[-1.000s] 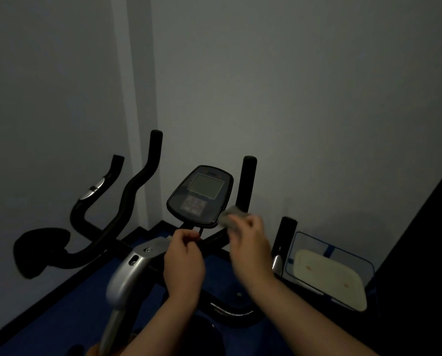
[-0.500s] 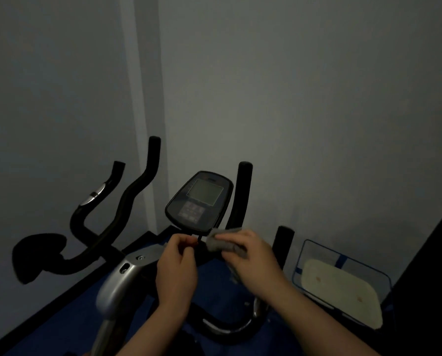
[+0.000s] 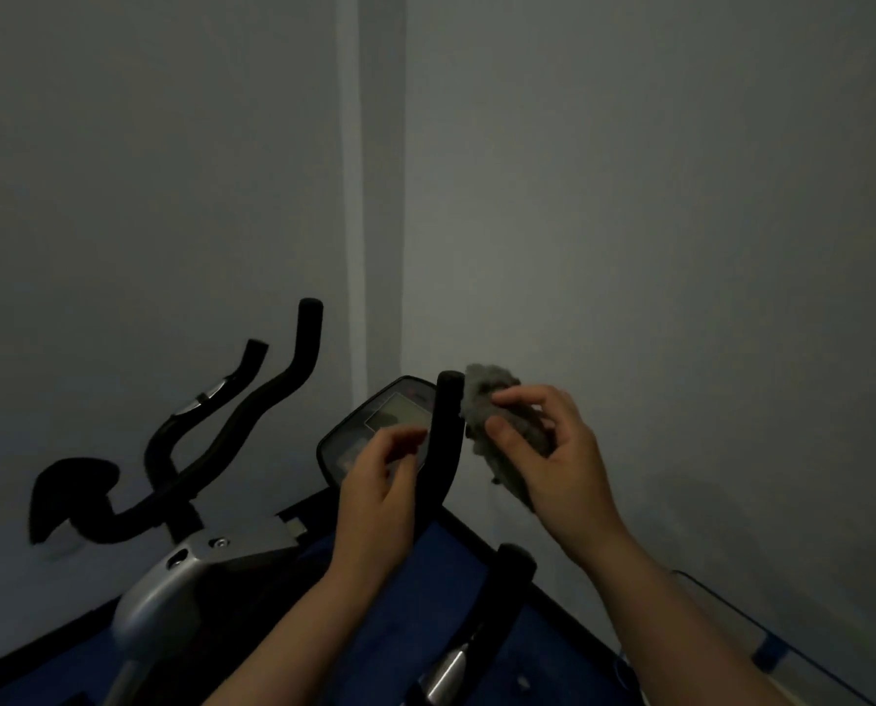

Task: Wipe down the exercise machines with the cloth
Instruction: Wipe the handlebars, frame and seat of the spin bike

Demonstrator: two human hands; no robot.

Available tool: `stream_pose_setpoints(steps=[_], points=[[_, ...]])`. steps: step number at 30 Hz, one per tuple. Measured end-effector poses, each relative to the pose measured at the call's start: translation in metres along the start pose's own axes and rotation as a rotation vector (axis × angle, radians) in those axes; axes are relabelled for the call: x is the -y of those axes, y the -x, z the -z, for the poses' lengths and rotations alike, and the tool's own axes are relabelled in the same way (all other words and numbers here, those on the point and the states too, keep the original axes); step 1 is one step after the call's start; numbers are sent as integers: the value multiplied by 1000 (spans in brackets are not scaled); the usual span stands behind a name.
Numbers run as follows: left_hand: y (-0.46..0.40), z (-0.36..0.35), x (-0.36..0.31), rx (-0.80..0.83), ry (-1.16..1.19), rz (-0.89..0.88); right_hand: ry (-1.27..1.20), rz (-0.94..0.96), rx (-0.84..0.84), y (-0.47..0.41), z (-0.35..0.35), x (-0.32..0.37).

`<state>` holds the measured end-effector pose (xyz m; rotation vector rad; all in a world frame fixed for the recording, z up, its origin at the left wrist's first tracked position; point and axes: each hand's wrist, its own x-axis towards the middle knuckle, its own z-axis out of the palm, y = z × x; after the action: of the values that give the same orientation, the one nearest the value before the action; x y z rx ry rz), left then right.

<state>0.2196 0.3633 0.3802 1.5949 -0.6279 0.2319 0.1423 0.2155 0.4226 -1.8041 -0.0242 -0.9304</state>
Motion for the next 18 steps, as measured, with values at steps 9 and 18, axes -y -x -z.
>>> stream_pose_setpoints(steps=[9,18], points=[[6,0,12,76,49,66,55,197,303,6,-9,-62],[4,0,10,-1,139,154,146,450,62,-32,-17,-45]])
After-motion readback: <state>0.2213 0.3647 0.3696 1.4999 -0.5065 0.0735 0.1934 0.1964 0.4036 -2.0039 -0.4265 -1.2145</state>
